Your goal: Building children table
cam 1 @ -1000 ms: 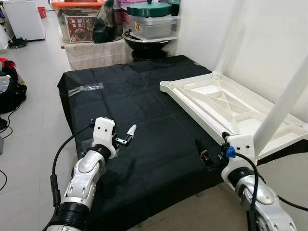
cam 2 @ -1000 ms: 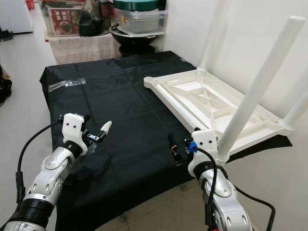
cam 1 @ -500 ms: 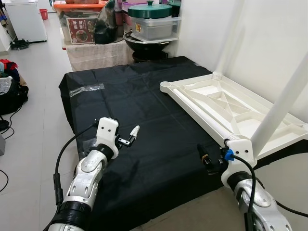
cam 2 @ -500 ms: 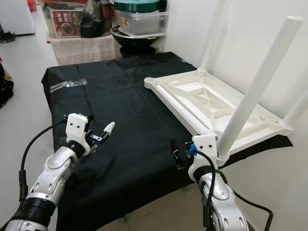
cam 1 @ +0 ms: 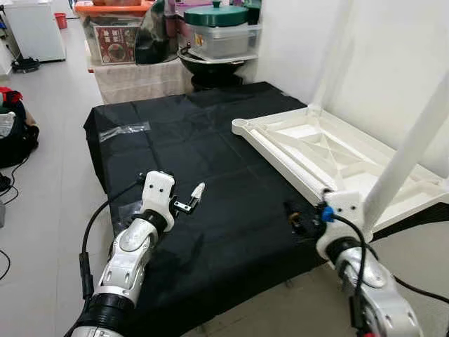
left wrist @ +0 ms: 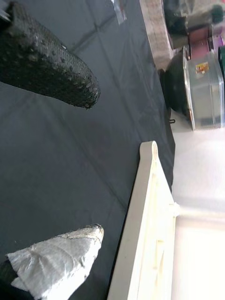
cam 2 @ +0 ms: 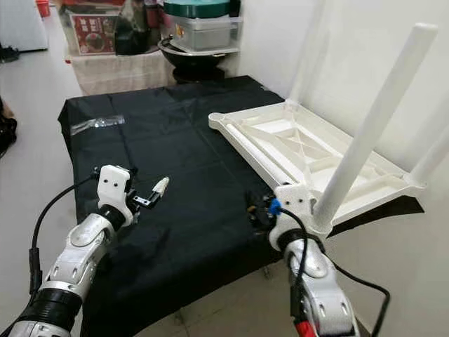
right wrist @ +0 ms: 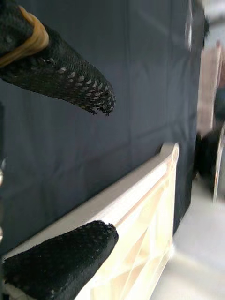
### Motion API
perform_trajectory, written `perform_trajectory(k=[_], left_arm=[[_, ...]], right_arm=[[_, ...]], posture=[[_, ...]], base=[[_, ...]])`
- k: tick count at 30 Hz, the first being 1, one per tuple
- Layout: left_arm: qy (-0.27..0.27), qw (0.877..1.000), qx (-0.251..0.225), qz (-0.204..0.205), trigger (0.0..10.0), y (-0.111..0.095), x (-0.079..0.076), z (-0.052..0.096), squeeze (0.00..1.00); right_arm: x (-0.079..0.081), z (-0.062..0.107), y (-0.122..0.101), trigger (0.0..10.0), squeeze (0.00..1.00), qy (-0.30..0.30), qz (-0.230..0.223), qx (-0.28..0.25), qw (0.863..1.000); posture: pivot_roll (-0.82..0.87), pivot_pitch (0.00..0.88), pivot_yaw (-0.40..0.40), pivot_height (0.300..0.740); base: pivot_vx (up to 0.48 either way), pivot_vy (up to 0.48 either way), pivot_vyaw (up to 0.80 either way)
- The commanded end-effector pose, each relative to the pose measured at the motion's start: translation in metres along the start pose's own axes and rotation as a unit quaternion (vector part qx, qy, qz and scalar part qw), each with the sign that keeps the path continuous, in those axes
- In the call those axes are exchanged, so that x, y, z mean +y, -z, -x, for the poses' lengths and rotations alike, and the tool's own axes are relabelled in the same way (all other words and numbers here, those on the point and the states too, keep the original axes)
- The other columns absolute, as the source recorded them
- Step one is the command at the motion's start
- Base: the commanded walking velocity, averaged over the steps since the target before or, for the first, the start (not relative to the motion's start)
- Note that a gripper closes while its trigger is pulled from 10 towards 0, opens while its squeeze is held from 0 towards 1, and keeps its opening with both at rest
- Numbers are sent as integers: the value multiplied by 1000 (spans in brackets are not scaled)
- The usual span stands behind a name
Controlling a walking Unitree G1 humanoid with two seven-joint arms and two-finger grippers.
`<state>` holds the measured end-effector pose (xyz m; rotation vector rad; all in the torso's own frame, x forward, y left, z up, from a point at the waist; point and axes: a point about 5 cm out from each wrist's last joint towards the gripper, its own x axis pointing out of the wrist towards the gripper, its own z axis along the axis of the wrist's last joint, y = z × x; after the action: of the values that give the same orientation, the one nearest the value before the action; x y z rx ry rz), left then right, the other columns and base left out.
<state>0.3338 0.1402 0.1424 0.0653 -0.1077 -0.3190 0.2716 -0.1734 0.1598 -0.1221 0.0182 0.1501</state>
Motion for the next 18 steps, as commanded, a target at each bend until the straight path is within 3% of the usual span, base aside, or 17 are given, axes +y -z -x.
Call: perform_trajectory(k=[1, 18], left_arm=[[-2, 1000, 4, -2, 10000, 2, -1, 1, 0], [-12, 1000, 2, -1, 10000, 0, 3, 1, 0]], right_arm=[[3, -2, -1, 10000, 0, -12, 15, -6, 1000], [-1, -9, -1, 10000, 0, -8, 28, 1, 1000]], posture=[[4, 0, -62, 740], [2, 0, -62, 740]], base=[[0, -480, 800], [0, -474, 800]])
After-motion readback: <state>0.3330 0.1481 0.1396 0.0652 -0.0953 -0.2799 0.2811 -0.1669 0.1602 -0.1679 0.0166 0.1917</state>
